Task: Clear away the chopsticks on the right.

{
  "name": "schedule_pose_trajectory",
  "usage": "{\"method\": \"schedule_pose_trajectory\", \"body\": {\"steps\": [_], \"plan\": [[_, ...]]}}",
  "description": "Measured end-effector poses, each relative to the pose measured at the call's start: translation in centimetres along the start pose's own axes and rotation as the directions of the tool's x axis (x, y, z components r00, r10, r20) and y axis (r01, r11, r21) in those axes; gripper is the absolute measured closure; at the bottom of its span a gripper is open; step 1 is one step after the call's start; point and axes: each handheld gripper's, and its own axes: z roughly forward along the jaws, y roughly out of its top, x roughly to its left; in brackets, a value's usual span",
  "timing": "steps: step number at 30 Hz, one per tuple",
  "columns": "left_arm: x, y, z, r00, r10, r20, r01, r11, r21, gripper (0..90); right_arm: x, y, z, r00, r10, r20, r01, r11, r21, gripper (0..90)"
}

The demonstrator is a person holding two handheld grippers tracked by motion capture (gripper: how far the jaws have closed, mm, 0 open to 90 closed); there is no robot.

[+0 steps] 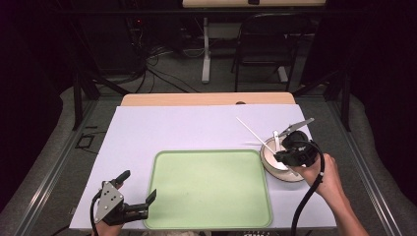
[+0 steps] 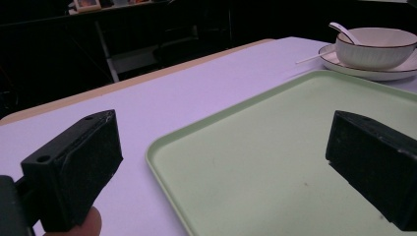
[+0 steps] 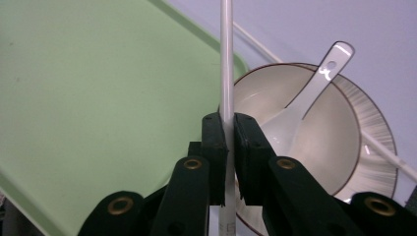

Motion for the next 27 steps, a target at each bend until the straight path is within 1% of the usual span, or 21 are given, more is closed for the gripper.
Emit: {"method": "schedule_pose_trajectory", "body": {"steps": [1,3,5,6,7,10,13,14,15,16,19,21,22,23,25,26,27], "plan": [[0.0,0.0,0.0,1.0,-0.003,0.0,0.003,1.0,-0.001,0.6,0.0,0.0,0.0,1.0,0.0,0.0,0.0,1.0,0.0,83.9],[0.0,0.0,0.0,1.0,-0.001,0.001,0.001,1.0,-0.001,0.6,0.8,-0.2,0.2,1.0,-0.007,0.003,0.007,1.0,0.008,83.9],[0.0,0.0,0.0,1.0,-0.001,0.002,0.001,1.0,-0.001,0.6,1.3,-0.3,0.2,1.0,-0.007,-0.002,0.007,1.0,0.008,83.8],[0.0,0.0,0.0,1.0,-0.001,0.002,0.002,1.0,-0.002,0.6,1.8,-0.4,0.4,1.0,-0.004,-0.004,0.004,1.0,0.01,83.9],[0.0,0.0,0.0,1.0,-0.001,0.001,0.001,1.0,-0.002,0.6,1.8,-0.4,0.4,1.0,-0.004,-0.004,0.004,1.0,0.01,83.9],[0.0,0.0,0.0,1.0,0.001,0.002,-0.001,1.0,-0.001,0.6,2.6,-0.6,1.0,1.0,-0.007,-0.002,0.007,1.0,0.03,83.8],[0.0,0.0,0.0,1.0,0.001,0.002,-0.001,1.0,-0.001,0.6,2.9,-0.6,1.3,1.0,0.001,-0.006,0.0,0.999,0.034,83.8],[0.0,0.0,0.0,1.0,-0.004,0.0,0.004,1.0,-0.003,0.7,3.1,-0.8,1.6,1.0,0.003,-0.009,-0.003,1.0,0.024,83.8],[0.0,0.0,0.0,1.0,-0.004,0.0,0.004,1.0,-0.003,0.7,3.1,-0.8,1.6,1.0,0.003,-0.009,-0.003,1.0,0.024,83.8],[0.0,0.0,0.0,1.0,-0.005,-0.002,0.005,1.0,-0.003,0.7,3.2,-0.8,1.6,0.9999,0.005,-0.013,-0.004,0.999,0.042,83.8],[0.0,0.0,0.1,1.0,-0.004,0.0,0.004,1.0,-0.003,0.7,3.7,-1.1,2.1,0.9997,0.014,-0.019,-0.013,0.999,0.051,83.7],[0.0,0.0,0.1,1.0,-0.004,0.001,0.004,1.0,-0.003,0.7,4.0,-1.3,2.4,0.9996,0.017,-0.022,-0.016,0.998,0.065,83.7],[0.0,0.0,0.1,1.0,-0.003,0.001,0.003,1.0,-0.003,0.7,4.3,-1.4,2.7,0.999,0.029,-0.033,-0.026,0.996,0.08,83.8],[0.0,0.0,0.1,1.0,-0.004,0.0,0.004,1.0,-0.003,0.7,4.5,-1.5,2.9,0.9991,0.03,-0.03,-0.027,0.996,0.081,83.8],[0.0,0.0,0.1,1.0,-0.003,0.0,0.003,1.0,-0.003,0.7,4.6,-1.6,3.0,0.9991,0.032,-0.027,-0.029,0.996,0.086,83.8],[0.0,0.0,0.1,1.0,-0.006,-0.001,0.006,1.0,-0.004,0.7,4.8,-1.7,3.1,0.9988,0.04,-0.029,-0.037,0.995,0.093,83.7],[0.0,0.0,0.1,1.0,-0.005,0.0,0.005,1.0,-0.004,0.7,4.9,-1.7,3.2,0.9987,0.036,-0.036,-0.032,0.994,0.102,83.8]]}}
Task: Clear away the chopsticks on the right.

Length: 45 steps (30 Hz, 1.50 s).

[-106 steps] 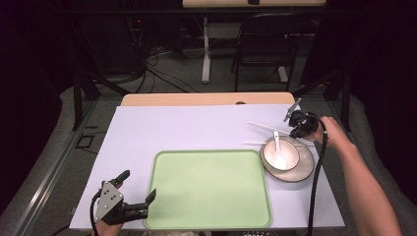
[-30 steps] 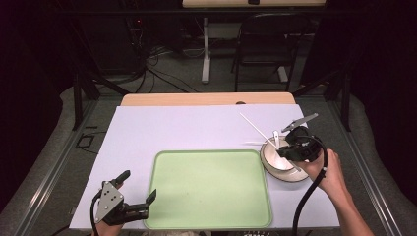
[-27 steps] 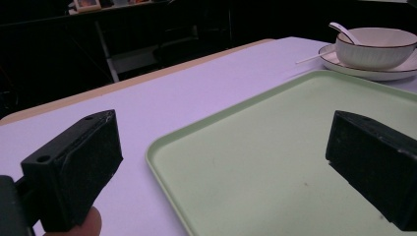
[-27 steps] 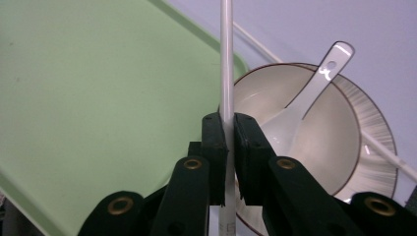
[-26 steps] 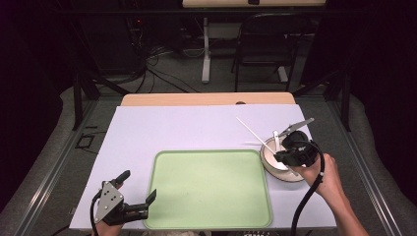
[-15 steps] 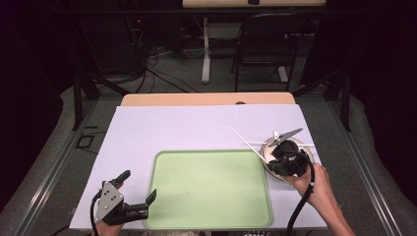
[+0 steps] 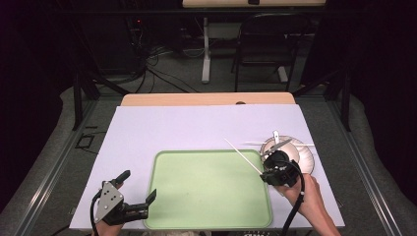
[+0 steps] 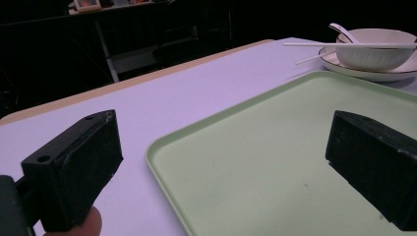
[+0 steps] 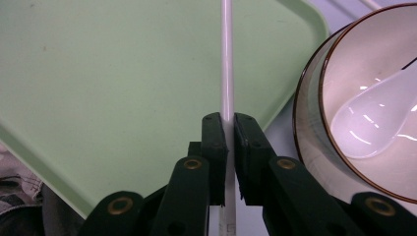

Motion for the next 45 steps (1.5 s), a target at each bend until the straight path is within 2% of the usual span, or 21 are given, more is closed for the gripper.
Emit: {"method": "schedule_pose_trajectory", "body": {"steps": [1,3,7,12,17,20,22,23,24,25,26,29,33,35,36,37,38,40,42,45], "plan": [[0.0,0.0,0.0,1.0,0.001,0.001,-0.001,1.0,0.0,0.7,0.2,-0.1,0.3,1.0,0.005,0.001,-0.005,1.0,-0.021,83.8],[0.0,0.0,0.0,1.0,0.002,0.001,-0.002,1.0,0.001,0.6,0.3,-0.1,0.4,1.0,0.003,0.005,-0.003,1.0,0.01,83.8],[0.0,0.0,0.0,1.0,0.001,0.0,-0.001,1.0,0.0,0.6,0.4,-0.3,1.0,0.9999,0.014,0.001,-0.014,1.0,0.017,83.7],[0.0,0.0,0.0,1.0,0.007,0.001,-0.007,1.0,0.003,0.6,0.4,-0.4,1.2,0.9994,0.021,0.026,-0.022,0.999,0.026,83.6],[0.0,0.0,0.0,1.0,0.006,0.0,-0.006,1.0,0.004,0.7,0.7,-0.7,2.4,0.9988,0.045,0.019,-0.046,0.997,0.061,83.6],[0.0,0.0,0.0,1.0,0.009,0.001,-0.009,0.9999,0.005,0.6,0.7,-0.8,2.8,0.9982,0.059,0.013,-0.06,0.996,0.063,83.7],[0.0,0.0,0.0,1.0,0.007,-0.001,-0.007,1.0,0.004,0.6,0.6,-0.8,2.7,0.9975,0.067,0.019,-0.069,0.991,0.115,83.7],[0.0,0.0,0.0,1.0,0.005,-0.001,-0.005,1.0,0.004,0.6,0.6,-0.9,2.8,0.9969,0.076,0.017,-0.078,0.99,0.116,83.7],[0.0,0.0,0.0,1.0,0.007,-0.001,-0.007,1.0,0.005,0.6,0.7,-1.2,3.2,0.995,0.1,0.007,-0.1,0.993,0.069,83.7],[0.0,0.0,0.0,1.0,0.007,-0.001,-0.007,1.0,0.005,0.6,0.8,-1.5,3.4,0.9915,0.13,-0.006,-0.129,0.989,0.067,83.7],[-0.1,0.0,0.0,1.0,0.008,0.0,-0.008,1.0,0.005,0.6,0.8,-1.5,3.4,0.9915,0.13,-0.006,-0.129,0.989,0.067,83.7],[-0.1,0.0,0.0,1.0,0.005,0.004,-0.005,1.0,0.002,0.7,1.0,-1.9,3.4,0.9848,0.173,0.002,-0.173,0.983,0.056,83.7],[0.0,0.0,0.0,0.9999,0.005,0.009,-0.005,1.0,0.0,0.6,1.3,-2.9,3.4,0.9708,0.24,0.001,-0.24,0.971,0.012,83.7],[0.0,0.0,0.0,0.9999,0.005,0.012,-0.005,1.0,-0.001,0.6,1.7,-3.3,3.7,0.9662,0.258,0.001,-0.258,0.966,0.004,83.7],[-0.1,0.0,0.0,0.9999,0.003,0.012,-0.003,1.0,-0.002,0.7,1.8,-3.4,3.7,0.9636,0.267,-0.008,-0.267,0.963,0.03,83.7],[-0.1,0.0,0.0,0.9999,0.005,0.015,-0.005,1.0,-0.004,0.6,1.9,-3.6,4.1,0.9617,0.274,-0.009,-0.274,0.962,0.0,83.7],[-0.1,0.1,0.0,0.9999,0.006,0.014,-0.006,1.0,-0.005,0.6,2.2,-3.7,4.4,0.9608,0.276,0.021,-0.276,0.961,-0.005,83.6],[-0.1,0.1,0.0,0.9998,0.008,0.016,-0.008,1.0,-0.005,0.7,2.4,-3.8,4.8,0.9593,0.282,0.009,-0.282,0.959,-0.018,83.6],[-0.1,0.1,0.0,0.9999,0.008,0.015,-0.008,1.0,-0.005,0.7,2.6,-4.0,5.2,0.9573,0.289,0.007,-0.289,0.957,-0.012,83.5],[-0.1,0.0,0.0,0.9999,0.009,0.014,-0.008,1.0,-0.003,0.6,2.6,-4.1,5.6,0.9591,0.283,0.016,-0.283,0.959,0.003,83.4]]}}
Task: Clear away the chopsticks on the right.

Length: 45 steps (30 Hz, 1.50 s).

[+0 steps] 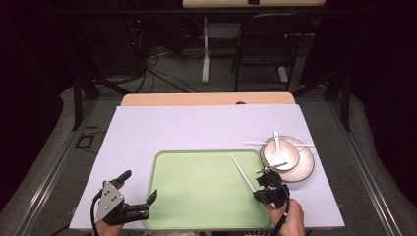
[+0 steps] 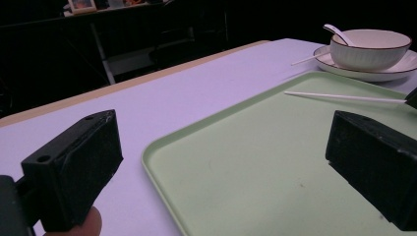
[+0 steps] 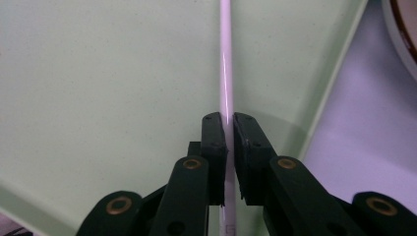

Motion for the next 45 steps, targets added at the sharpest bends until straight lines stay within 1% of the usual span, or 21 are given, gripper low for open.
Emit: {"method": "schedule_pose_trajectory", "body": {"steps": [3,7,9,10,11,12,13,15,16,18,23,25,31,32,34,37,40,42,43,44,45], "plan": [[0.0,0.0,0.0,1.0,-0.002,-0.002,0.002,1.0,0.0,0.6,0.1,-0.2,0.6,1.0,-0.004,-0.001,0.004,1.0,-0.002,83.0],[0.0,0.0,0.0,1.0,-0.001,-0.002,0.001,1.0,0.004,0.7,-0.1,-0.2,0.8,0.9999,-0.014,-0.009,0.014,1.0,0.02,77.6],[0.0,0.0,0.0,1.0,0.0,-0.001,0.0,1.0,0.004,0.6,-0.1,-0.3,1.1,0.9997,-0.015,-0.021,0.014,1.0,-0.019,73.2],[0.0,0.0,0.0,1.0,0.0,-0.002,0.0,1.0,0.005,0.6,-0.3,-0.2,0.7,0.9988,-0.036,-0.033,0.036,0.999,0.006,64.0],[0.0,0.0,0.0,1.0,0.0,-0.002,0.0,1.0,0.005,0.6,-0.3,-0.2,0.7,0.9988,-0.036,-0.033,0.036,0.999,0.006,64.0],[0.0,0.0,0.0,1.0,0.001,-0.002,-0.001,1.0,0.005,0.6,-0.3,-0.1,0.5,0.9985,-0.044,-0.034,0.044,0.999,0.009,57.0],[0.0,0.0,0.0,1.0,0.0,-0.003,0.0,1.0,0.004,0.7,-0.5,-0.1,0.1,0.9973,-0.065,-0.034,0.065,0.998,-0.001,50.2],[0.0,0.0,0.0,1.0,-0.001,-0.002,0.001,1.0,0.003,0.7,-0.7,-0.3,-0.9,0.9964,-0.069,-0.049,0.067,0.997,-0.03,39.9],[0.0,0.0,0.0,1.0,0.002,-0.001,-0.002,1.0,0.004,0.6,-0.7,-0.6,-1.9,0.9933,-0.085,-0.079,0.082,0.996,-0.047,29.7],[0.0,0.0,-0.1,1.0,0.0,0.002,0.0,1.0,0.002,0.7,-0.7,-0.7,-2.1,0.9925,-0.088,-0.084,0.084,0.995,-0.048,27.7],[0.0,0.0,-0.1,1.0,-0.003,0.004,0.003,1.0,0.0,0.6,-0.9,-0.7,-4.7,0.9788,-0.172,-0.111,0.163,0.983,-0.085,18.9],[0.0,0.0,-0.1,1.0,-0.003,0.002,0.003,1.0,0.0,0.6,-1.4,-0.4,-5.5,0.9745,-0.202,-0.098,0.193,0.977,-0.091,15.4],[0.0,0.0,0.0,1.0,0.001,-0.003,-0.001,1.0,0.006,0.6,-3.6,0.7,-6.9,0.9621,-0.253,-0.102,0.242,0.964,-0.109,9.9],[0.0,0.0,0.0,1.0,0.001,-0.004,-0.001,1.0,0.006,0.6,-4.3,1.1,-7.2,0.9541,-0.28,-0.105,0.269,0.957,-0.108,8.2],[0.0,0.0,-0.1,1.0,0.001,-0.004,-0.001,1.0,0.007,0.6,-4.6,1.3,-7.3,0.9534,-0.287,-0.092,0.277,0.955,-0.107,6.1],[0.0,0.0,0.0,1.0,-0.003,-0.005,0.003,1.0,0.005,0.5,-5.8,2.0,-7.9,0.943,-0.323,-0.078,0.315,0.943,-0.103,2.7],[0.0,0.0,-0.1,1.0,-0.002,-0.003,0.002,1.0,0.0,0.6,-7.0,2.7,-8.4,0.9386,-0.337,-0.073,0.329,0.939,-0.101,0.0],[0.0,0.0,-0.1,1.0,-0.003,-0.003,0.003,1.0,-0.004,0.6,-7.9,3.1,-8.9,0.9315,-0.356,-0.073,0.349,0.932,-0.101,0.0],[0.0,0.0,-0.1,1.0,-0.002,-0.004,0.002,1.0,-0.004,0.6,-8.3,3.3,-9.1,0.9246,-0.374,-0.075,0.366,0.925,-0.1,0.0],[0.1,0.0,-0.1,1.0,-0.002,-0.005,0.002,1.0,-0.005,0.6,-8.7,3.5,-9.3,0.9255,-0.374,-0.06,0.367,0.925,-0.099,0.0],[0.1,0.0,-0.1,1.0,-0.002,-0.005,0.002,1.0,-0.007,0.6,-9.4,3.9,-9.7,0.9202,-0.388,-0.051,0.383,0.92,-0.088,0.0]]}}
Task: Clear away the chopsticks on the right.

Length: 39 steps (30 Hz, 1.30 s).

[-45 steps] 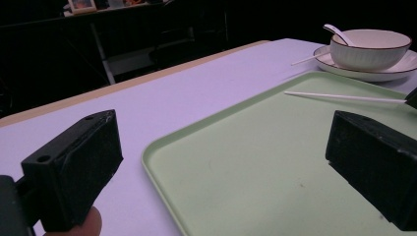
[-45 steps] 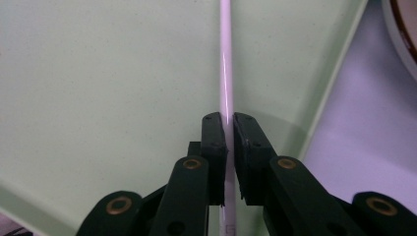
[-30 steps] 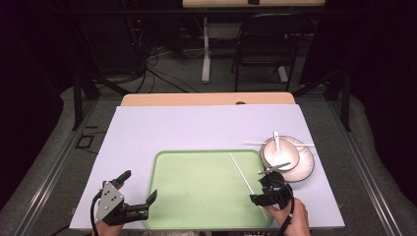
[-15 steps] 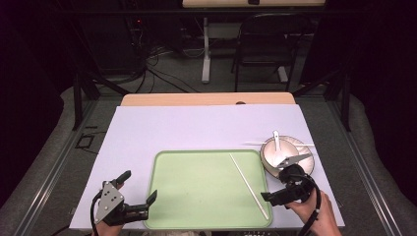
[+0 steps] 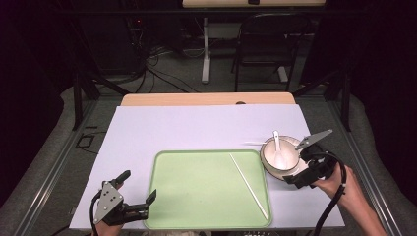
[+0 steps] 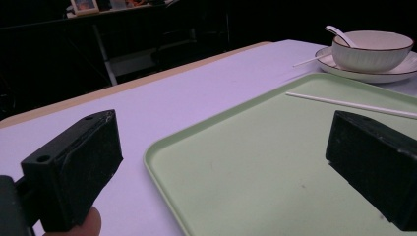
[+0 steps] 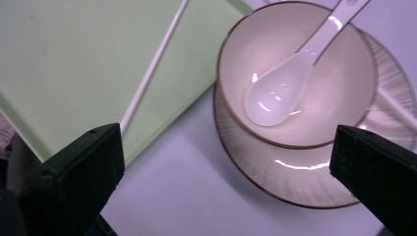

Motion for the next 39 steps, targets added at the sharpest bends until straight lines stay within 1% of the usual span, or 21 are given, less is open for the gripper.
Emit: {"method": "schedule_pose_trajectory", "body": {"steps": [1,3,6,9,10,11,17,21,22,23,24,26,27,28,31,32,34,35,36,37,39], "plan": [[0.0,0.0,0.0,1.0,0.0,0.0,0.0,1.0,-0.001,0.6,-0.7,0.1,-0.3,0.9999,-0.001,0.013,0.001,1.0,-0.002,0.0],[0.0,0.0,0.0,1.0,0.002,0.0,-0.002,1.0,-0.006,0.6,-1.1,0.1,-0.5,0.9999,-0.012,0.012,0.012,1.0,-0.001,0.0],[0.0,0.0,0.0,1.0,-0.005,0.0,0.005,0.9999,-0.012,0.7,-2.8,0.4,-1.1,0.9991,-0.021,0.037,0.02,1.0,0.006,0.0],[0.0,0.0,-0.1,1.0,-0.007,-0.001,0.007,0.9998,-0.019,0.7,-4.3,0.6,-1.5,0.998,-0.043,0.046,0.043,0.999,0.007,0.0],[0.0,0.0,-0.1,1.0,-0.005,0.0,0.005,0.9998,-0.02,0.7,-5.1,0.8,-1.5,0.9973,-0.056,0.047,0.056,0.998,0.008,0.0],[0.1,0.0,-0.1,1.0,-0.006,0.0,0.006,0.9997,-0.024,0.7,-5.1,0.8,-1.5,0.9973,-0.056,0.047,0.056,0.998,0.008,0.0],[0.1,0.0,-0.2,1.0,-0.008,0.005,0.008,0.9993,-0.036,0.8,-7.4,1.5,-1.4,0.995,-0.091,0.042,0.089,0.995,0.042,0.0],[0.1,0.0,-0.2,1.0,-0.007,0.005,0.008,0.9993,-0.035,0.8,-8.8,2.2,-1.1,0.9908,-0.128,0.045,0.123,0.989,0.087,0.0],[0.1,0.0,-0.1,1.0,-0.007,0.005,0.007,0.9994,-0.034,0.8,-9.3,2.6,-0.9,0.9882,-0.148,0.04,0.144,0.986,0.086,0.0],[0.1,0.0,-0.1,1.0,-0.004,0.005,0.005,0.9995,-0.033,0.8,-9.3,2.6,-0.9,0.9882,-0.148,0.04,0.144,0.986,0.086,0.0],[0.1,0.0,-0.1,1.0,-0.003,0.004,0.003,0.9995,-0.032,0.8,-9.8,3.0,-0.8,0.9828,-0.179,0.044,0.174,0.979,0.107,0.0],[0.1,0.0,-0.1,1.0,-0.001,0.005,0.001,0.9995,-0.031,0.8,-10.1,3.2,-0.8,0.9812,-0.188,0.043,0.183,0.978,0.103,0.0],[0.1,0.0,-0.1,1.0,-0.001,0.005,0.001,0.9995,-0.031,0.8,-10.4,3.4,-0.6,0.981,-0.19,0.04,0.184,0.977,0.109,0.0],[0.1,0.0,-0.1,1.0,-0.001,0.005,0.001,0.9995,-0.03,0.8,-11.1,3.8,-0.3,0.9776,-0.208,0.03,0.203,0.97,0.137,0.0],[0.1,0.0,-0.1,1.0,-0.001,0.005,0.001,0.9995,-0.031,0.8,-11.7,4.2,0.3,0.98,-0.196,0.032,0.189,0.97,0.152,0.0],[0.1,0.0,-0.1,1.0,0.0,0.006,0.0,0.9995,-0.03,0.8,-12.0,4.4,0.5,0.9771,-0.21,0.031,0.203,0.967,0.156,0.0],[0.1,0.0,-0.1,1.0,0.0,0.006,0.0,0.9995,-0.03,0.7,-12.8,4.8,1.3,0.9757,-0.211,0.058,0.199,0.965,0.173,0.0],[0.1,0.0,-0.1,1.0,0.0,0.005,0.0,0.9995,-0.031,0.7,-13.0,4.8,1.7,0.9776,-0.204,0.052,0.191,0.965,0.18,2.3],[0.1,0.0,-0.1,1.0,-0.001,0.005,0.001,0.9995,-0.03,0.7,-13.3,4.9,2.2,0.9754,-0.214,0.051,0.202,0.963,0.178,6.9],[0.1,0.0,-0.1,1.0,0.0,0.005,0.0,0.9995,-0.031,0.7,-13.5,5.0,2.6,0.975,-0.217,0.049,0.203,0.959,0.199,9.0],[0.1,0.0,-0.1,1.0,-0.004,0.005,0.004,0.9995,-0.032,0.7,-14.0,5.1,3.4,0.9745,-0.221,0.042,0.207,0.955,0.21,13.3]]}}
